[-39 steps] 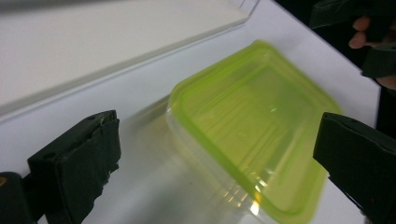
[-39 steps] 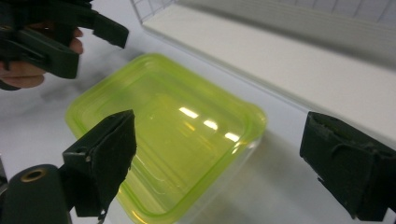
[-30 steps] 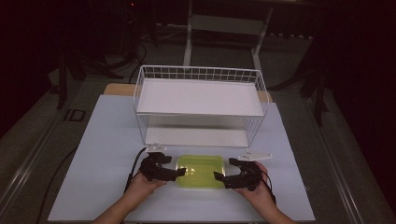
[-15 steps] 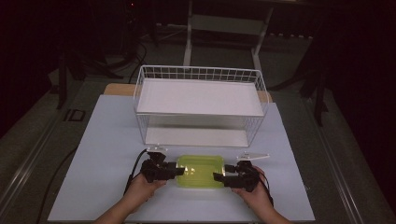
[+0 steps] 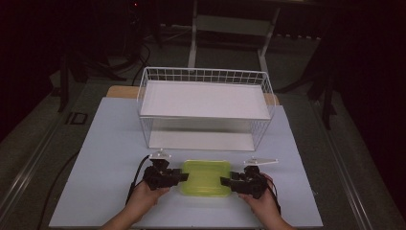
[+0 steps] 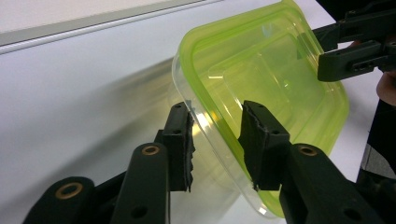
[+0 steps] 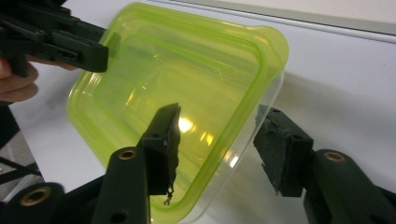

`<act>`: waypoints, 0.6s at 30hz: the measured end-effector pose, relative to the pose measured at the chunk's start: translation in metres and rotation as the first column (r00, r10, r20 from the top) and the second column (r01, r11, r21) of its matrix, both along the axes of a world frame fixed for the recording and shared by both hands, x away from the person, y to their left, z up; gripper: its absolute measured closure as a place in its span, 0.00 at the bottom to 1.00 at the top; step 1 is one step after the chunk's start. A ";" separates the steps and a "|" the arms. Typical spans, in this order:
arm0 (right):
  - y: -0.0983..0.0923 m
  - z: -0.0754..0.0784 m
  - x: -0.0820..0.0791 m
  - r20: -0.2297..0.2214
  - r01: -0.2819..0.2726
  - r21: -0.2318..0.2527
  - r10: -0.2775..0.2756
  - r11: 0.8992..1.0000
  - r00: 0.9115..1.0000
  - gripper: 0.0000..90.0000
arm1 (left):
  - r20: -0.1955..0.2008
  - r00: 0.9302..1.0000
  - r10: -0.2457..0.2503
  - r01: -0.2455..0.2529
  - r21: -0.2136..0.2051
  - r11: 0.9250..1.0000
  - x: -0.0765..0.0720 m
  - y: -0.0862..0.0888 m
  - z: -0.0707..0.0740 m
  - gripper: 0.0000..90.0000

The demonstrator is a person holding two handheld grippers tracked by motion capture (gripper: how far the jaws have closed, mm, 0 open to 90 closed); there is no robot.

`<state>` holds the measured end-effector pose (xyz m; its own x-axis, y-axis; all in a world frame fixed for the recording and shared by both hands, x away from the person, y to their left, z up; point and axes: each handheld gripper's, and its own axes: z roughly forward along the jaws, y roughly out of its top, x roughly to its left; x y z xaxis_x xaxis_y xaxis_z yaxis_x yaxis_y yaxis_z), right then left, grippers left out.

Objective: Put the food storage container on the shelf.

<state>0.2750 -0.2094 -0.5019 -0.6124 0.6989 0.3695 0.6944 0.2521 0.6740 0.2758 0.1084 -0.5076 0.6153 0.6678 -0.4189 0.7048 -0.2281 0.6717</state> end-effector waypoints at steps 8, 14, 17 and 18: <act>0.003 0.006 -0.011 -0.013 0.017 -0.008 -0.017 1.000 1.000 0.61 | 0.017 1.000 -0.005 0.005 -0.010 1.000 -0.009 0.000 0.003 0.79; 0.003 0.007 -0.013 -0.025 0.032 -0.002 -0.032 0.999 0.999 0.65 | 0.024 1.000 0.000 0.000 -0.010 1.000 -0.013 0.000 0.004 0.80; 0.003 0.009 -0.015 -0.026 0.032 -0.005 -0.032 0.999 0.999 0.67 | 0.024 1.000 0.012 -0.012 -0.010 1.000 -0.016 -0.001 0.005 0.81; 0.003 0.009 -0.015 -0.026 0.032 -0.005 -0.032 0.999 0.999 0.67 | 0.024 1.000 0.012 -0.012 -0.010 1.000 -0.016 -0.001 0.005 0.81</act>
<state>0.2604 -0.2066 -0.4932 -0.5799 0.7199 0.3814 0.7194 0.2328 0.6544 0.2595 0.1078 -0.5027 0.6174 0.6708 -0.4109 0.6910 -0.2128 0.6908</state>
